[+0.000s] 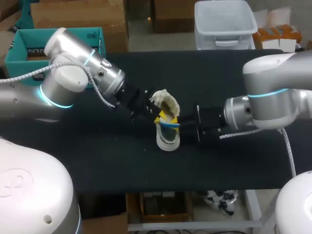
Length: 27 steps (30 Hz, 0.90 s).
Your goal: Open the shoe tongue, take the insole out of the shoe, put the insole back into the shoe, and pack the shoe into the shoebox
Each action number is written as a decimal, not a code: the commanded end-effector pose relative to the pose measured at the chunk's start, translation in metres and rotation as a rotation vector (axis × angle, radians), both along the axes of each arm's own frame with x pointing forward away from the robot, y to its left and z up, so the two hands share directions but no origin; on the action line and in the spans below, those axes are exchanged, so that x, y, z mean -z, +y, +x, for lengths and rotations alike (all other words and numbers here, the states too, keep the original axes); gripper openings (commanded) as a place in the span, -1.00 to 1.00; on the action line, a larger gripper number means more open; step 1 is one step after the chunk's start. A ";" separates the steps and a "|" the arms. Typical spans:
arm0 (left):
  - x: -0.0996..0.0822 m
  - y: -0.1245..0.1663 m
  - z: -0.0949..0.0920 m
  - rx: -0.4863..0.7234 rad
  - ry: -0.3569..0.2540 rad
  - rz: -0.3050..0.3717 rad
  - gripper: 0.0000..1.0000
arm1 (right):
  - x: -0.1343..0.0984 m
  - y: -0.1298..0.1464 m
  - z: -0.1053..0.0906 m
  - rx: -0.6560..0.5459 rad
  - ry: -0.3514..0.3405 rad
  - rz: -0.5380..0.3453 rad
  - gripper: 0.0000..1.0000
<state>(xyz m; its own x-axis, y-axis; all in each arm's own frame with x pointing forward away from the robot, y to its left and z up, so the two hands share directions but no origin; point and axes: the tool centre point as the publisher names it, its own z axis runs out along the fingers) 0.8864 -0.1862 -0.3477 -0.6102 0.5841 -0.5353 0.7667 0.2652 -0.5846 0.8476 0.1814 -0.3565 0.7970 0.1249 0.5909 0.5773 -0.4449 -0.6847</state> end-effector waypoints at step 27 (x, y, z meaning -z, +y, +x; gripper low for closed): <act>-0.015 -0.004 -0.024 0.097 -0.042 -0.039 -1.00 | -0.018 -0.001 -0.023 0.042 0.014 -0.060 1.00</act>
<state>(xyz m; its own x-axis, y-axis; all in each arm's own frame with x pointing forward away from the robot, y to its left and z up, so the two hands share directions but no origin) 0.8613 -0.1879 -0.3301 -0.5263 0.6180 -0.5841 0.8125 0.1628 -0.5598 0.8355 0.1804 -0.3524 0.8063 0.1173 0.5798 0.5595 -0.4696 -0.6829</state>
